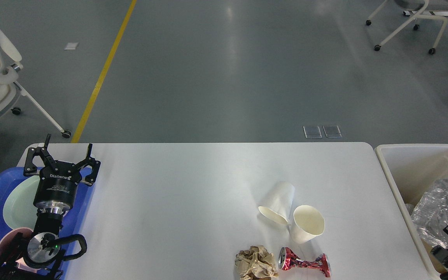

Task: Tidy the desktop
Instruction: 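Lower the foil tray into the bin and open the right gripper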

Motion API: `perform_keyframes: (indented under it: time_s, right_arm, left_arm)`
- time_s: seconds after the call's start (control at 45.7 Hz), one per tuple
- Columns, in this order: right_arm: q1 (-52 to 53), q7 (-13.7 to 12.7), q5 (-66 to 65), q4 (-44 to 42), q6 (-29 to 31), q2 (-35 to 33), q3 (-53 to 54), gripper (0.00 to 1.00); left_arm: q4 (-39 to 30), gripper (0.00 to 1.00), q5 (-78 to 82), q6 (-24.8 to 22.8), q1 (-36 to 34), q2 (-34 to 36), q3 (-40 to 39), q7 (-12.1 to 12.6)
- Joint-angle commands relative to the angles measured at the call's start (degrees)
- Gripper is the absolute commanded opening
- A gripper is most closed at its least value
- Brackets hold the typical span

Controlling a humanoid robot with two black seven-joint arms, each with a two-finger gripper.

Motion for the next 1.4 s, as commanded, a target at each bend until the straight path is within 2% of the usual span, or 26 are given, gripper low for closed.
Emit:
perform_keyframes:
  time_s: [0.0, 0.35, 0.372, 0.394, 0.416, 0.438, 0.482, 0.985, 1.248, 1.38]
  right_arm:
    - [-0.38, -0.01, 0.0, -0.02, -0.03, 0.57, -0.04, 0.0]
    - [-0.47, -0.18, 0.0, -0.02, -0.29, 1.18, -0.66, 0.0]
    - [-0.47, -0.18, 0.0, -0.02, -0.47, 1.18, -0.66, 0.08]
    - [-0.47, -0.18, 0.0, -0.02, -0.9, 1.18, -0.66, 0.23]
    - [-0.38, -0.18, 0.0, 0.15, -1.26, 1.01, -0.57, 0.4]
    - [-0.3, -0.1, 0.0, 0.15, -2.65, 0.74, -0.57, 0.72]
    - [-0.12, -0.1, 0.0, 0.15, -3.54, 0.65, -0.57, 0.99]
    - [2.78, -0.01, -1.06, 1.65, -2.49, -1.19, -0.75, 1.0]
    - [15.42, -0.01, -9.57, 14.82, 5.15, -12.61, -0.92, 1.0]
    - [24.56, -0.01, -17.31, 20.36, 13.84, -16.83, -1.1, 1.0]
  left_arm:
    - [0.04, 0.96, -0.01, -0.01, -0.02, 0.0, 0.0, 0.0]
    - [0.04, 0.96, -0.01, -0.01, -0.02, 0.0, 0.0, 0.0]
    - [0.04, 0.96, -0.01, -0.01, -0.02, 0.0, 0.0, 0.0]
    - [0.04, 0.96, -0.01, -0.01, -0.02, 0.0, 0.0, 0.0]
    - [0.04, 0.96, -0.01, -0.01, -0.02, 0.0, 0.0, 0.0]
    - [0.04, 0.96, -0.01, -0.01, -0.02, 0.0, 0.0, 0.0]
    - [0.04, 0.96, -0.01, -0.01, -0.02, 0.0, 0.0, 0.0]
    - [-0.05, 0.96, -0.01, -0.01, -0.02, 0.0, 0.0, 0.0]
    - [0.04, 0.96, -0.01, -0.01, -0.02, 0.0, 0.0, 0.0]
    - [0.04, 0.96, -0.01, -0.01, -0.02, 0.0, 0.0, 0.0]
